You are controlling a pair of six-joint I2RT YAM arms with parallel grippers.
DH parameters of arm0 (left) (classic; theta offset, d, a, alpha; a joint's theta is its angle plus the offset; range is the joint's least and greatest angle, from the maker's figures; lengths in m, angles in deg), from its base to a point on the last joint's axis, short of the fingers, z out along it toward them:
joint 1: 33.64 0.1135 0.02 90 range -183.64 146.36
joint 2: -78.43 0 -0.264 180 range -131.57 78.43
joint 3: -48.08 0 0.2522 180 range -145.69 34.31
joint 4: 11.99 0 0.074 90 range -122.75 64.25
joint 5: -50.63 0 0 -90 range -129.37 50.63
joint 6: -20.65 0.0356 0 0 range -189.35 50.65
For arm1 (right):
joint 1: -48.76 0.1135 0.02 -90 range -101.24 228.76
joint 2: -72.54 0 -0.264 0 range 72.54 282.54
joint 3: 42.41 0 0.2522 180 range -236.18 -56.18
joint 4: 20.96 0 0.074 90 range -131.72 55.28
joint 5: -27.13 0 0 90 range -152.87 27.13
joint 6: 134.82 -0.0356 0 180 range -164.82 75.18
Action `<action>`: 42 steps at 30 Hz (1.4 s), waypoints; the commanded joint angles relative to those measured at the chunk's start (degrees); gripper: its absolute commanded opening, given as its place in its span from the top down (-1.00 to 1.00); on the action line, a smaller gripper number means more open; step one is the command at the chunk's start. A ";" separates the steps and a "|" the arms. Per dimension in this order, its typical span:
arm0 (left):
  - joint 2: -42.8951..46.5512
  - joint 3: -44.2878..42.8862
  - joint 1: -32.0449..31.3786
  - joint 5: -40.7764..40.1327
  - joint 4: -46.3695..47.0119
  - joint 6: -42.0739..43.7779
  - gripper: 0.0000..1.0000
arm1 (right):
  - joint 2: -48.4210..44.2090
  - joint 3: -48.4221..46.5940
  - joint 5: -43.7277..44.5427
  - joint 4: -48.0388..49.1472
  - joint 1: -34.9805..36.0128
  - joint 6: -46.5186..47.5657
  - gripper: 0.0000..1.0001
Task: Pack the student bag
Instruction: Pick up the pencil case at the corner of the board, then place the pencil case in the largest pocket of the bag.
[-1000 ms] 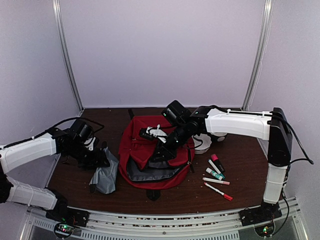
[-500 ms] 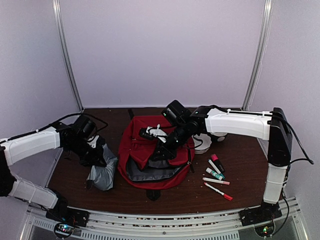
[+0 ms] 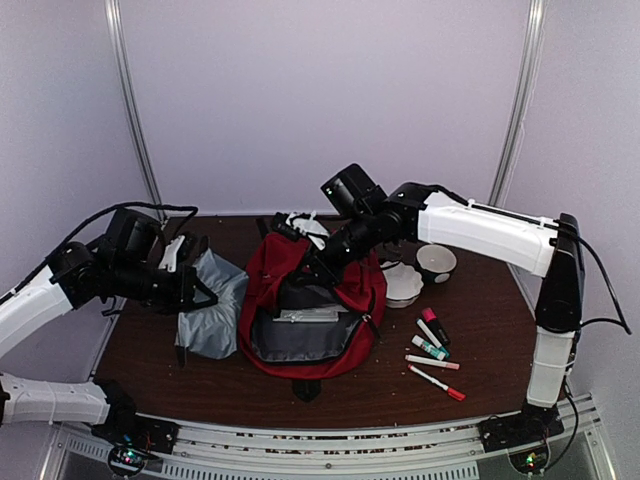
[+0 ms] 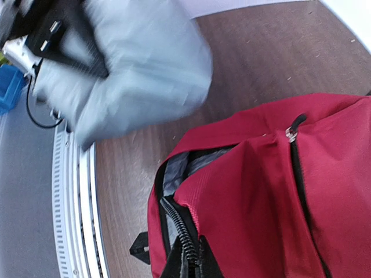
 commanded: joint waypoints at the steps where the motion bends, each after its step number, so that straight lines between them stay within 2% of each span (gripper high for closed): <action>1: -0.40 -2.50 -6.05 0.61 12.10 -6.39 1.00 | 0.18 -6.86 5.76 0.36 -0.38 -4.13 1.00; 6: 2.78 0.20 -9.55 -0.47 14.41 -11.06 1.00 | 2.53 -12.92 7.71 0.36 -0.80 -6.76 1.00; 10: 5.36 5.80 -11.24 2.25 20.21 -15.74 1.00 | 4.14 -15.24 9.24 -0.30 -0.88 -6.53 1.00; 14: 3.29 9.28 -14.95 3.73 27.86 -18.97 1.00 | 4.09 -16.39 8.52 0.02 -0.84 -6.89 1.00; 21: -8.84 11.08 -19.81 2.12 44.83 -23.09 1.00 | 2.37 -14.11 6.89 0.06 -0.79 -5.84 1.00; 24: -14.23 12.22 -20.06 1.37 54.77 -26.49 1.00 | 1.11 -12.60 6.49 0.38 -0.81 -5.93 1.00; 32: -23.69 13.69 -19.97 -4.36 68.94 -33.67 1.00 | -2.77 -7.88 4.72 2.18 -0.71 -6.56 1.00; 36: -29.00 16.07 -19.74 -6.92 79.93 -39.52 1.00 | -3.31 -7.43 3.63 2.59 -0.67 -7.15 1.00; 42: -38.40 13.45 -20.60 -4.13 93.42 -44.64 1.00 | -3.15 -7.64 3.33 3.13 -0.70 -7.77 1.00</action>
